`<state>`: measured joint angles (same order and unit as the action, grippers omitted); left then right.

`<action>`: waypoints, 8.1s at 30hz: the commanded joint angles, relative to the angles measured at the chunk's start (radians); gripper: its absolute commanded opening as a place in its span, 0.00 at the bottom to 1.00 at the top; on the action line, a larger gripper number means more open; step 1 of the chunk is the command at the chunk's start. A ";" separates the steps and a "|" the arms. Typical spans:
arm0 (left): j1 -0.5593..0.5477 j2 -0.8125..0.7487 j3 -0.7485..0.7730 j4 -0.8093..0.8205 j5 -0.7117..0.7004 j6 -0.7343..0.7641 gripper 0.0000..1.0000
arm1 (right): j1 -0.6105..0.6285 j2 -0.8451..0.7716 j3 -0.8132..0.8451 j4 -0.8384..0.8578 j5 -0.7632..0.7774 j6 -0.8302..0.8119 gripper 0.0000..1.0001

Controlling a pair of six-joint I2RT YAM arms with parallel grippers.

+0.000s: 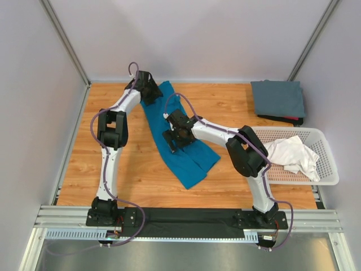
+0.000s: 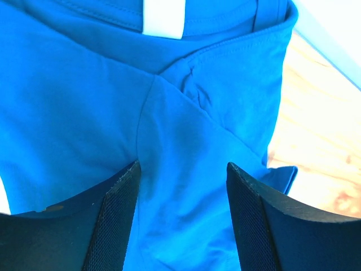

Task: Fold and stack the t-shirts
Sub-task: Fold the tshirt

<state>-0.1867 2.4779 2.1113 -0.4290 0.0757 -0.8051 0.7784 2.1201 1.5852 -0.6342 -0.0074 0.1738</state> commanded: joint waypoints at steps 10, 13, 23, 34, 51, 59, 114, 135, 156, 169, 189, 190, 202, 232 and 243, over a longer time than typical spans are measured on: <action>-0.063 0.157 0.208 0.032 0.058 -0.012 0.70 | -0.001 0.080 0.026 -0.197 -0.337 0.269 0.84; -0.069 0.190 0.251 0.038 0.070 -0.029 0.70 | -0.001 0.066 -0.001 -0.206 -0.362 0.329 0.86; -0.100 0.207 0.292 0.053 0.091 -0.010 0.70 | -0.004 -0.006 0.021 -0.203 -0.293 0.471 0.87; -0.045 -0.359 -0.040 0.196 0.211 0.178 0.74 | -0.232 -0.227 0.131 -0.153 -0.077 0.421 0.94; -0.137 -0.717 -0.619 0.220 0.234 0.371 0.67 | -0.395 0.199 0.496 0.194 -0.045 0.411 0.59; -0.221 -0.596 -0.605 0.242 0.174 0.497 0.61 | -0.412 0.348 0.622 0.215 -0.065 0.395 0.56; -0.390 -0.297 -0.416 0.182 -0.168 0.598 0.39 | -0.436 0.486 0.719 0.269 -0.098 0.354 0.27; -0.372 -0.395 -0.476 0.256 -0.083 0.451 0.00 | -0.441 0.486 0.708 0.272 -0.101 0.362 0.28; -0.252 -0.444 -0.757 0.510 0.072 -0.106 0.00 | -0.444 0.411 0.674 0.228 -0.072 0.374 0.36; -0.237 -0.450 -0.812 0.575 0.064 -0.158 0.00 | -0.444 0.351 0.619 0.169 -0.071 0.383 0.37; -0.220 -0.488 -0.855 0.598 0.056 -0.163 0.00 | -0.426 0.391 0.682 0.215 -0.155 0.469 0.01; -0.218 -0.490 -0.856 0.596 0.058 -0.160 0.00 | -0.423 0.396 0.691 0.220 -0.157 0.475 0.00; -0.215 -0.499 -0.892 0.588 0.058 -0.166 0.00 | -0.373 0.506 0.828 0.288 -0.116 0.466 0.00; -0.217 -0.899 -0.912 0.129 -0.073 0.098 0.59 | -0.363 0.001 0.402 0.182 -0.109 0.303 0.94; -0.215 -1.266 -1.365 -0.017 0.117 -0.031 0.59 | -0.294 -0.543 -0.542 0.287 -0.216 0.522 0.93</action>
<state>-0.4038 1.3197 0.8333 -0.3676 0.0929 -0.7849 0.4450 1.6905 1.1843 -0.3855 -0.1833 0.6033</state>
